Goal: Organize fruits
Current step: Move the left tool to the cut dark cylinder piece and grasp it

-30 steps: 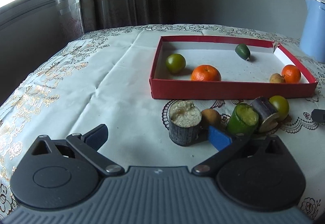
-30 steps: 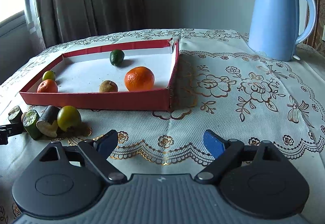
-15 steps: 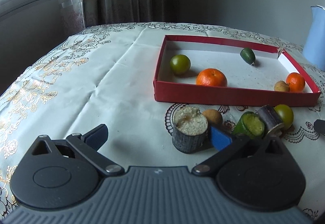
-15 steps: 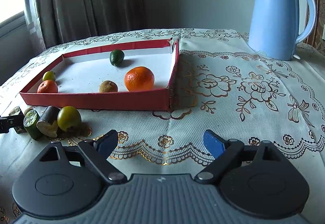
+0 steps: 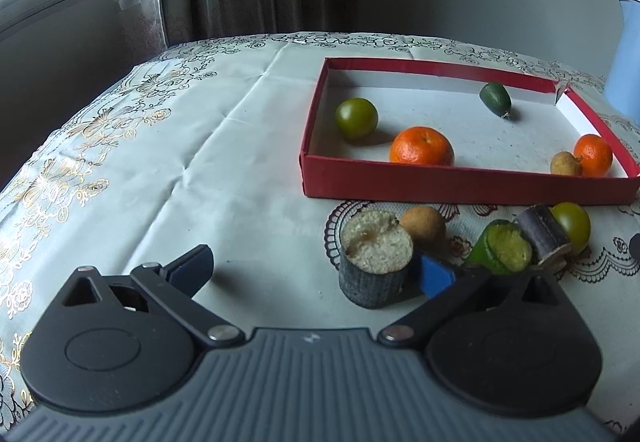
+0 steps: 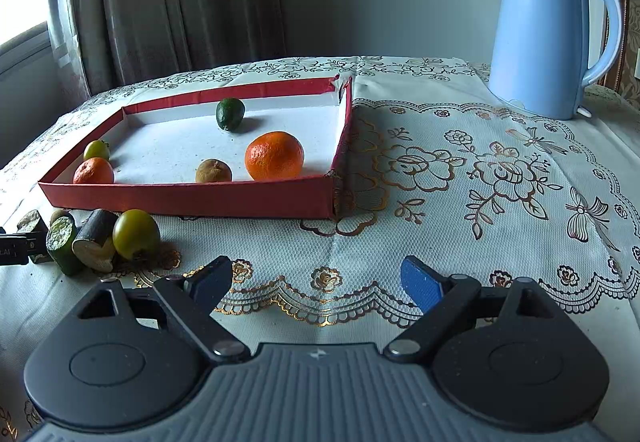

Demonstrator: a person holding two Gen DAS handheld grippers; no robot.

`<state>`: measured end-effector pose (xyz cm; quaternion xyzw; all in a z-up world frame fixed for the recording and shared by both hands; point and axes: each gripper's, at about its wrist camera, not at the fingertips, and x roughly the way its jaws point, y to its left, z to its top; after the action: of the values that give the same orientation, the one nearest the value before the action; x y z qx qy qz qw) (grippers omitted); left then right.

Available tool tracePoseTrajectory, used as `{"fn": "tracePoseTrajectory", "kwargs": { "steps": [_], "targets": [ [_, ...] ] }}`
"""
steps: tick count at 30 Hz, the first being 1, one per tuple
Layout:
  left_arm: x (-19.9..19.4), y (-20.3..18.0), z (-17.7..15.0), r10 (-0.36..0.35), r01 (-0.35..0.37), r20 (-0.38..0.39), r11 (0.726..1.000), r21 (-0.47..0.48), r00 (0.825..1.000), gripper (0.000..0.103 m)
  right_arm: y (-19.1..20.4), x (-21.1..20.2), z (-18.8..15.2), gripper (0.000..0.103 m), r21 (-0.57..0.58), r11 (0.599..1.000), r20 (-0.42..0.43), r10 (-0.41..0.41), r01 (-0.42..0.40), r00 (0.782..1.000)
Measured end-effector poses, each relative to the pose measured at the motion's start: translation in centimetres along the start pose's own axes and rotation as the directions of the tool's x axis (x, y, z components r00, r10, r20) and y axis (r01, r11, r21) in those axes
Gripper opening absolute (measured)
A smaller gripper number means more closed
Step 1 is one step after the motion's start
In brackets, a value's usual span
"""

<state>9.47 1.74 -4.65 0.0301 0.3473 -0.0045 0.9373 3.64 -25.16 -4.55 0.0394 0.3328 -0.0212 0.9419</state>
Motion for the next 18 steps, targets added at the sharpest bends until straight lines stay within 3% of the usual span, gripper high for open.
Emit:
{"fn": "tracePoseTrajectory", "kwargs": {
  "steps": [18],
  "targets": [
    [-0.02, -0.23, -0.09, -0.011, 0.011, 0.002, 1.000, 0.012, 1.000, 0.101, 0.00, -0.08, 0.02, 0.092, 0.001, 1.000, 0.001, -0.003, 0.003, 1.000]
  ]
}}
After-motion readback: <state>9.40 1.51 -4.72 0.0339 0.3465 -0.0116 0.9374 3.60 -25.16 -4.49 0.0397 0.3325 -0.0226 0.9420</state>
